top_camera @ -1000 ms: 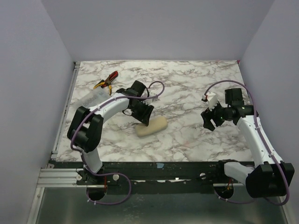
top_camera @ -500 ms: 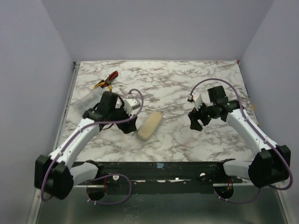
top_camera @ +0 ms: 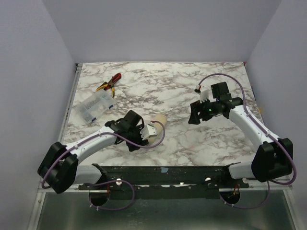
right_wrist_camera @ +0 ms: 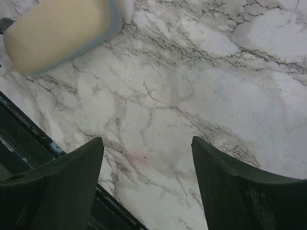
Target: Open the umbrella
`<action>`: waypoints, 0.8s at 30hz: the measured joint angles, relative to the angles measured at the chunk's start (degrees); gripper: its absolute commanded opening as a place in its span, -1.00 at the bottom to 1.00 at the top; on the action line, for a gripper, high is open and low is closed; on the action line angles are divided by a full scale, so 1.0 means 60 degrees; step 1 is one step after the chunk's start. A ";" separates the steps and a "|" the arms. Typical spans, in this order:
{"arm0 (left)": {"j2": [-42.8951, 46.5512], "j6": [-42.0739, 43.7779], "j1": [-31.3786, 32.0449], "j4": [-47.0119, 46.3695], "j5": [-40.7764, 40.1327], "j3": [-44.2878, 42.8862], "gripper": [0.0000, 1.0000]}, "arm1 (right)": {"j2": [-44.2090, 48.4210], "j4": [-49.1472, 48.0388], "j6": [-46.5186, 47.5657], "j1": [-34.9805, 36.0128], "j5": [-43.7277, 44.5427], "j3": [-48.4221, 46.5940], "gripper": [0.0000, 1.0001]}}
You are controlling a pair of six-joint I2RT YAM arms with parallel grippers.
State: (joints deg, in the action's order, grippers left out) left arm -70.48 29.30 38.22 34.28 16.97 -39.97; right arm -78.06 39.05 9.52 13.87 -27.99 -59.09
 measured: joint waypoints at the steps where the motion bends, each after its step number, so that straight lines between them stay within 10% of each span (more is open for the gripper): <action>1: -0.0160 -0.0044 0.0051 -0.0120 -0.0095 -0.0051 -0.01 | -0.0004 -0.0025 -0.0138 0.0000 0.0004 0.0000 0.55; 24: -0.3807 -0.2248 0.0415 -0.2055 -0.0004 -0.3668 -0.15 | -0.1592 -0.1432 -0.3424 -0.0820 -0.1333 0.0197 0.71</action>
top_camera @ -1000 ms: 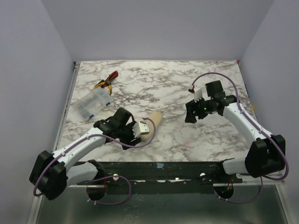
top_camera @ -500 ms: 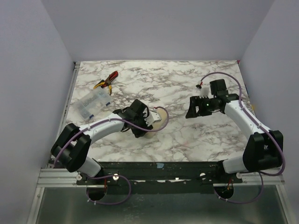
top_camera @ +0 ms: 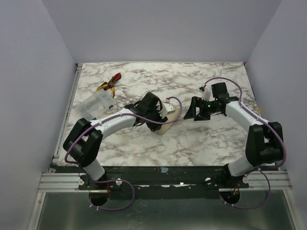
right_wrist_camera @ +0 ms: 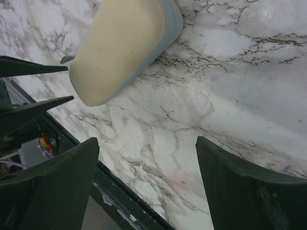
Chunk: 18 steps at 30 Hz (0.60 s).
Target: Open the umbrella
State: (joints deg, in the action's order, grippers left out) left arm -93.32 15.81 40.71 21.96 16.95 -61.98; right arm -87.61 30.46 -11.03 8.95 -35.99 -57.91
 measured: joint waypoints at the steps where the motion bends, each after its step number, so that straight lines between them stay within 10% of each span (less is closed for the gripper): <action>1: -0.0015 -0.0087 0.0029 -0.0044 0.0040 0.0004 -0.12 | -0.0084 -0.0160 -0.0215 0.0000 -0.0091 0.0069 0.72; 11: 0.4863 -0.0419 -0.0393 -0.1891 0.0929 0.3927 0.07 | -0.0710 -0.1730 -0.1861 0.0182 -0.0430 0.0576 0.81; 18: 0.3679 -0.0397 -0.0375 -0.1494 0.0958 0.3512 -0.11 | -0.1402 -0.2208 -0.2131 0.0681 -0.0455 0.0623 0.81</action>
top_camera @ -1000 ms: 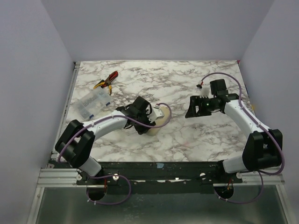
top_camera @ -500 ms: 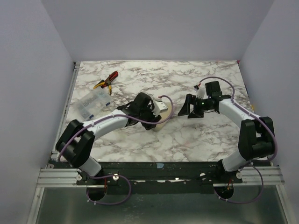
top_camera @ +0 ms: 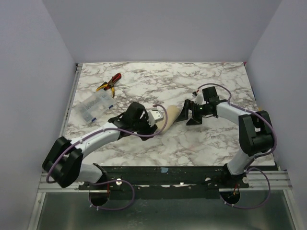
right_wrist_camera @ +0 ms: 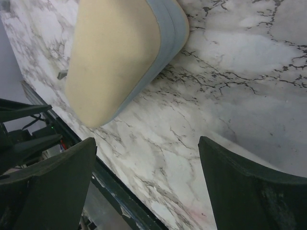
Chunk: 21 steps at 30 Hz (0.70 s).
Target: Open the umbrella
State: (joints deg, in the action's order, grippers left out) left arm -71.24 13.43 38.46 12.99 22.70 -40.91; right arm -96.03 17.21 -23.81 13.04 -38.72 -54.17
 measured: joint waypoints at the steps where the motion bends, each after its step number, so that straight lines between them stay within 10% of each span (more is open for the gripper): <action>1: -0.0525 -0.0047 0.0004 0.0186 -0.0047 -0.0306 -0.15 | -0.0109 0.0106 0.0160 0.0004 -0.0004 -0.0055 0.80; 21: -0.4317 -0.0623 0.0080 0.2211 -0.0372 -0.3734 -0.31 | -0.1024 0.1953 0.2171 -0.0321 -0.0146 -0.1413 0.89</action>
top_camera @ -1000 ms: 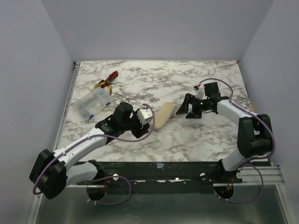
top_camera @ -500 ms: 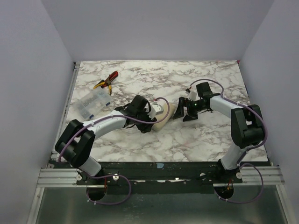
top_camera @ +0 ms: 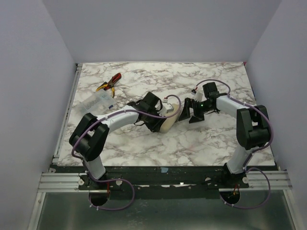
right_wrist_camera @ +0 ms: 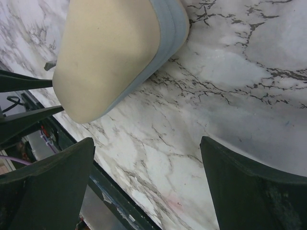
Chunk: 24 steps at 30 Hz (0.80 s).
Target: Open the umbrella
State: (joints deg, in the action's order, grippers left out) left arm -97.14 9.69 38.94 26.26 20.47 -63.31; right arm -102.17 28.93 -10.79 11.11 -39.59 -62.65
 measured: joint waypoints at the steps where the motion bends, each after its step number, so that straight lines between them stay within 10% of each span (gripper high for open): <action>1: -0.0153 -0.0084 0.0029 -0.0055 0.0000 -0.0109 -0.31 | -0.0036 -0.0018 0.0000 -0.0011 0.0000 -0.0036 0.88; 13: -0.0947 -0.0969 0.0346 -0.1537 0.0106 -0.0474 -0.07 | -0.0080 -0.0317 -0.0066 -0.0106 -0.0025 -0.0069 0.86; 24: 0.2849 -0.1534 0.0273 -0.4758 0.0911 0.4280 -0.02 | -0.0248 -0.1738 -0.0922 -0.0106 -0.0353 0.0135 0.82</action>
State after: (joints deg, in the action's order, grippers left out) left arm -80.05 0.49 40.58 -2.28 25.93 -37.63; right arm -103.66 18.50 -16.32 10.48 -41.71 -61.84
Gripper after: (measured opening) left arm 0.486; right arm 0.914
